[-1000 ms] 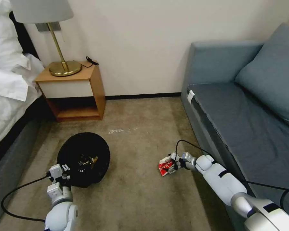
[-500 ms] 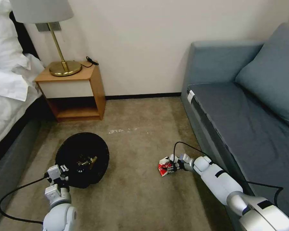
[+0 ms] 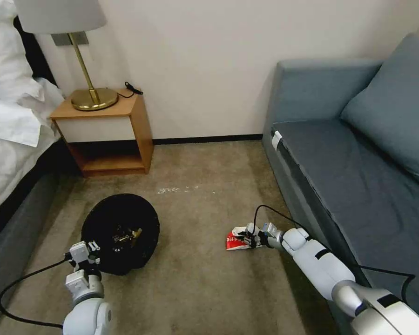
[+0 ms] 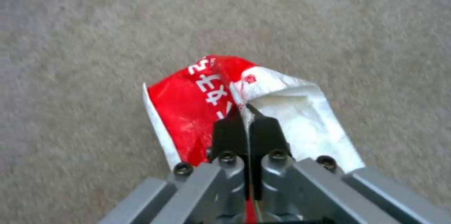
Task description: Pick up the trash bin, then pick up the garbage on the floor and place it into the trash bin.
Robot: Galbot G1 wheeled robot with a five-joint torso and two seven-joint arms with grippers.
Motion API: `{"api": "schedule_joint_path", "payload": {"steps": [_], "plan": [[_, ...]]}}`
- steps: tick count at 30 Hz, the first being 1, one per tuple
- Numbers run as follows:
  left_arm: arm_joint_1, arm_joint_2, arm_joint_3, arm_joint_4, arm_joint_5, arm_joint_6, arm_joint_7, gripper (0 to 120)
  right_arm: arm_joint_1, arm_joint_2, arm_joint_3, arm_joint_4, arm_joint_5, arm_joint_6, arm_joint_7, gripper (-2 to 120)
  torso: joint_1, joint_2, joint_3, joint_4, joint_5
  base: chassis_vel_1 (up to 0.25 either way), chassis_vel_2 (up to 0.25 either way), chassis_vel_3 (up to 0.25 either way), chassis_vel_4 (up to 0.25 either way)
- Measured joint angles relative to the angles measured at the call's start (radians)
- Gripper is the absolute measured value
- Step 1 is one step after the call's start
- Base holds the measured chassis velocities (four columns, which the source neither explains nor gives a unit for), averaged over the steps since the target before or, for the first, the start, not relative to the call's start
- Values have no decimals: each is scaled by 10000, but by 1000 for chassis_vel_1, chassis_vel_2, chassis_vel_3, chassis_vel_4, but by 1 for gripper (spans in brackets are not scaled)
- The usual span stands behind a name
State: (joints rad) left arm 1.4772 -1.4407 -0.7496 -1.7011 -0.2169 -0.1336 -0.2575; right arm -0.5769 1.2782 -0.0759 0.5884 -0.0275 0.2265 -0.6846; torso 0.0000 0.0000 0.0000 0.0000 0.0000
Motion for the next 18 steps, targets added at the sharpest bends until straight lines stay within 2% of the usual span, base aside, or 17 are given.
{"api": "schedule_joint_path", "payload": {"steps": [4,6,8,11,12,16,17,18], "plan": [[29,9,12,-23,0,-2,12,3,-81,-5,4,221,346,5,12,0,0,0,0,-1,0,0,0,0,0],[47,16,20,-27,-3,-6,18,3,-193,-50,-21,719,1080,74,-25,0,0,0,0,-1,-1,0,0,0,0],[49,16,23,-31,-6,-7,19,3,-218,-50,-28,874,1304,114,-71,0,0,0,0,-1,-1,0,0,0,0],[63,13,41,-61,-46,-8,23,3,-275,66,-131,1687,2664,373,-267,0,0,0,0,1,-2,0,0,0,0],[63,13,41,-61,-46,-8,23,3,-275,66,-131,1687,2664,373,-267,0,0,0,0,1,-2,0,0,0,0],[86,10,47,-74,-67,-9,25,3,-597,230,-535,3577,4742,299,-372,0,0,0,-1,1,-3,0,0,0,0],[86,10,47,-74,-67,-9,25,3,-597,230,-535,3577,4742,299,-372,0,0,0,-1,1,-3,0,0,0,0],[96,11,48,-75,-67,-9,25,3,-705,330,-672,4151,5238,183,-392,0,0,0,0,0,0,0,0,0,0]]}}
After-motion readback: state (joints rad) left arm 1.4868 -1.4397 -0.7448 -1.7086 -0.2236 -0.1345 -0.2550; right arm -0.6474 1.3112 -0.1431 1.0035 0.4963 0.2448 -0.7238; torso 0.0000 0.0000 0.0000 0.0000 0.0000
